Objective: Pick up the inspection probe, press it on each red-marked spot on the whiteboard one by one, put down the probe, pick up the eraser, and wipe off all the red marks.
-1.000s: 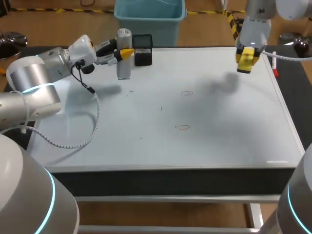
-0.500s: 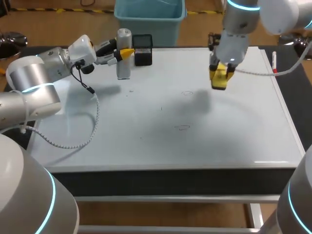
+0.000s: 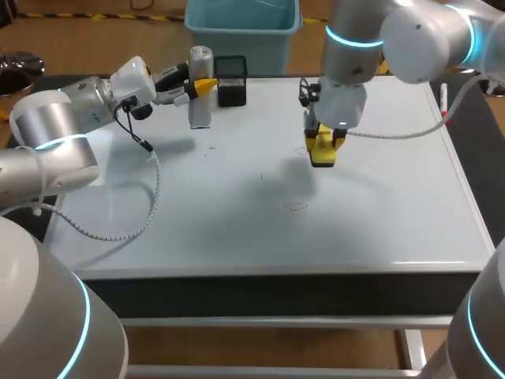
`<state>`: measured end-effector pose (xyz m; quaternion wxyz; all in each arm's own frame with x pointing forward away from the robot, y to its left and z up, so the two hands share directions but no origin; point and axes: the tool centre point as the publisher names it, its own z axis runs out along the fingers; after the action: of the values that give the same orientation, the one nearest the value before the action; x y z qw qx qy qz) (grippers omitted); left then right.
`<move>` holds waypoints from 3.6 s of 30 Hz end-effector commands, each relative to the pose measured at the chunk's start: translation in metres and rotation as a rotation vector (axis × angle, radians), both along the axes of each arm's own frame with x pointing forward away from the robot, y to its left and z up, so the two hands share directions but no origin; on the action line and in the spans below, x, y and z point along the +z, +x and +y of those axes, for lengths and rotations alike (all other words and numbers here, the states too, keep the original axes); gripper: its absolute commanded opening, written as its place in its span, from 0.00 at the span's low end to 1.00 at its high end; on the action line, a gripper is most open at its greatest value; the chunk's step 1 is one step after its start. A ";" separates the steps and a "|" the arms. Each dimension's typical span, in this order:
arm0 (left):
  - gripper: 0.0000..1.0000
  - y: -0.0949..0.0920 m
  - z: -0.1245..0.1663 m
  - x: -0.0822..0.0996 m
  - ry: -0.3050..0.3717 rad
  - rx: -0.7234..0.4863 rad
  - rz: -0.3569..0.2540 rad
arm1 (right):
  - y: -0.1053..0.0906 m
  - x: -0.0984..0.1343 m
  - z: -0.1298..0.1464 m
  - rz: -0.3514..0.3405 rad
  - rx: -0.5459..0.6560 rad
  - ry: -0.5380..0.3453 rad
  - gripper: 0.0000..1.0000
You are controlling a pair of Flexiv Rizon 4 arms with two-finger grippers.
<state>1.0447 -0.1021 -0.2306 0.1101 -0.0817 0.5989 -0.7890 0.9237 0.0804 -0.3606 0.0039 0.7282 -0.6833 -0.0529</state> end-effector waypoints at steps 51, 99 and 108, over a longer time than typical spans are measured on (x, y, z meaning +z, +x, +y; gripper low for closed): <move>0.00 -0.001 0.000 0.001 0.000 0.003 -0.001 | 0.052 -0.071 0.015 0.096 0.067 -0.113 0.00; 0.00 -0.001 0.000 0.001 0.000 0.003 -0.001 | 0.150 -0.024 -0.169 0.059 -0.284 -0.134 0.00; 0.00 -0.001 0.000 0.001 0.000 0.003 -0.001 | 0.154 -0.023 -0.177 0.074 -0.300 -0.118 0.00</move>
<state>1.0446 -0.1021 -0.2305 0.1101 -0.0818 0.5990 -0.7889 1.0741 -0.0952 -0.3844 0.0595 0.6135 -0.7866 -0.0372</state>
